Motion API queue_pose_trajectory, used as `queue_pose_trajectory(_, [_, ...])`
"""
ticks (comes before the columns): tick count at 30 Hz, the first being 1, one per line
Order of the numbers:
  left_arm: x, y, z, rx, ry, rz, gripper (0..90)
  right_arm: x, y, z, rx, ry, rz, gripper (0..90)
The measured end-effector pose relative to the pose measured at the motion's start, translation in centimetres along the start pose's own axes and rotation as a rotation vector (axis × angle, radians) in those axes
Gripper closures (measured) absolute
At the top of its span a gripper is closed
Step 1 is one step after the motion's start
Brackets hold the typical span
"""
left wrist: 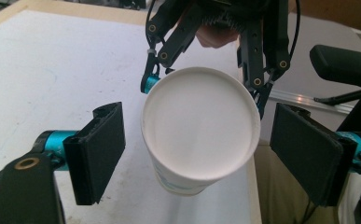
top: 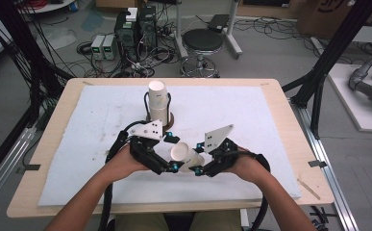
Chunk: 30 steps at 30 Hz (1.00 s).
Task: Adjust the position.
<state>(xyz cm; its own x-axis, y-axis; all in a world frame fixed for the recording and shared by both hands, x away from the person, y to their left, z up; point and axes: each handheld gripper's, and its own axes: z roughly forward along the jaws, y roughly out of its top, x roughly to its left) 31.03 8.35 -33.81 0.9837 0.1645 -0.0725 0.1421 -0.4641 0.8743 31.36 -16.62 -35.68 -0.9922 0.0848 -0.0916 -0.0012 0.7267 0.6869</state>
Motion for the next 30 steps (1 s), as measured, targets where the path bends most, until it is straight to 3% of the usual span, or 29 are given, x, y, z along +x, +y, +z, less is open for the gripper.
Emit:
queue_pose_trajectory(9, [0.1,0.0,0.8,0.066,-0.027,0.01,25.0,0.4,1.4,0.5,0.131,0.012,-0.05,42.6])
queue_pose_trajectory(14, [0.1,-0.1,1.0,0.081,-0.038,0.004,28.7,0.5,1.8,0.7,0.171,0.012,-0.065,42.4])
queue_pose_trajectory(18, [0.2,-0.2,1.1,0.106,-0.042,-0.002,33.1,0.4,1.8,0.8,0.188,0.016,-0.061,42.2])
queue_pose_trajectory(26, [0.1,-0.3,1.0,0.107,-0.033,0.01,36.7,0.4,2.0,0.9,0.207,0.017,-0.066,41.5])
queue_pose_trajectory(28, [0.1,-0.4,1.0,0.105,-0.03,0.018,37.1,0.4,1.9,0.9,0.206,0.02,-0.064,40.0])
queue_pose_trajectory(30, [0.2,-0.6,0.7,0.077,-0.013,0.011,37.1,0.4,1.8,0.8,0.171,-0.004,-0.062,32.6])
